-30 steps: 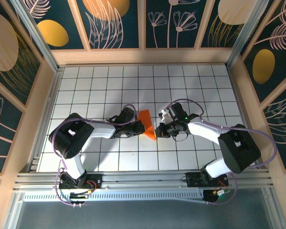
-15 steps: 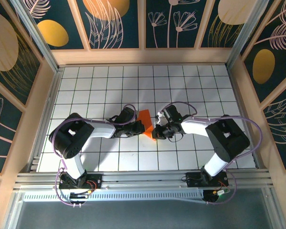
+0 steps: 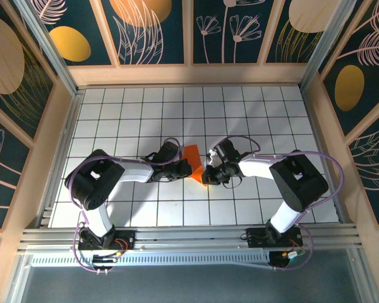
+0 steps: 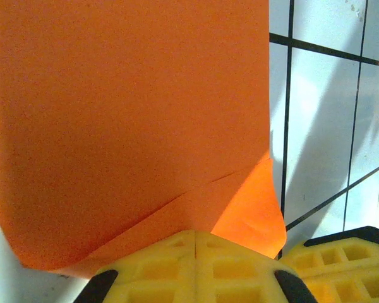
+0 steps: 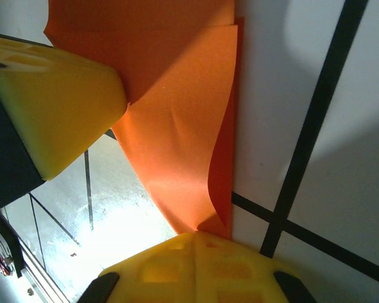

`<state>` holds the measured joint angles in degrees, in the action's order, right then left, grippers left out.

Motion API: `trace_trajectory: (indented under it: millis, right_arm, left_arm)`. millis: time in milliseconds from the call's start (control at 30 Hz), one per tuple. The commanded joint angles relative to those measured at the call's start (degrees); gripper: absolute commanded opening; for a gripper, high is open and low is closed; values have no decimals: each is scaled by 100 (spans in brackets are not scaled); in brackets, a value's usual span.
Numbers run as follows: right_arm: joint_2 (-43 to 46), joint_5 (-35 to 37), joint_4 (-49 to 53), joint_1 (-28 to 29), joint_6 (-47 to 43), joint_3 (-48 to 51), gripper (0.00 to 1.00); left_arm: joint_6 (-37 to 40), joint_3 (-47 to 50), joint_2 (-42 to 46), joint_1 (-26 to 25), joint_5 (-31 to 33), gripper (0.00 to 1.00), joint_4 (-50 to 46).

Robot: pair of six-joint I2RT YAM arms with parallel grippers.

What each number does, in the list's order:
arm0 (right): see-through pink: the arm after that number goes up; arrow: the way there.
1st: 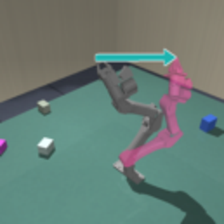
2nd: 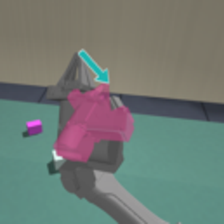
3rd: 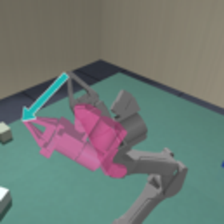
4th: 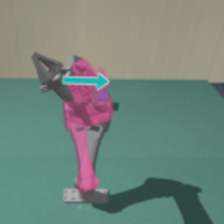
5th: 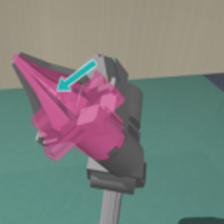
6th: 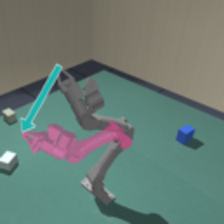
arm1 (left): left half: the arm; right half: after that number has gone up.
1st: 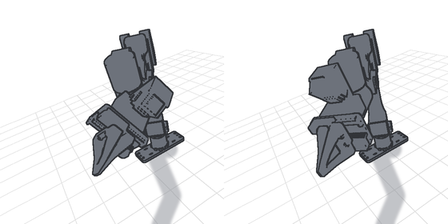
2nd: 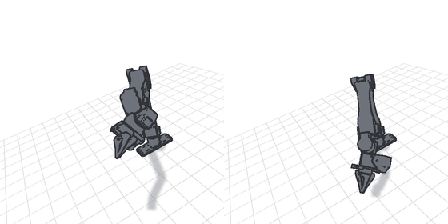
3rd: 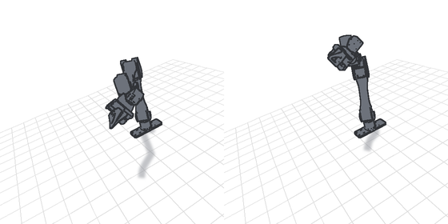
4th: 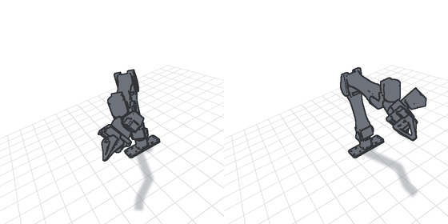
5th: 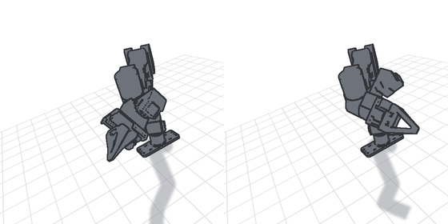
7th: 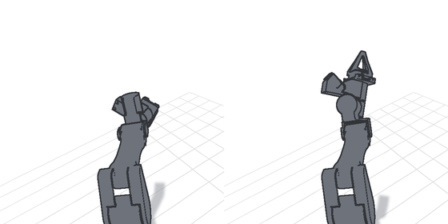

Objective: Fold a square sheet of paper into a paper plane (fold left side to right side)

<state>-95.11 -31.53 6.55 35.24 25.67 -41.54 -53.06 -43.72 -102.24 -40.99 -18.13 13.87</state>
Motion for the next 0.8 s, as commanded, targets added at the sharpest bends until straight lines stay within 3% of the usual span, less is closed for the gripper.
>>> trace_trajectory:
  millis: [0, 300, 767]
  right_arm:
    - [-209, 449, 412, 31, -7, 127, 0]
    - [-249, 849, 635, 30, -54, 112, 0]
    - [-258, 1035, 715, 41, -45, 129, 0]
  left_arm:
    - [19, -14, 252, 19, 426, 4, -373]
    - [-76, 439, 870, -103, 109, 1, 432]
    - [-587, 362, 39, -597, -68, 1, 1380]
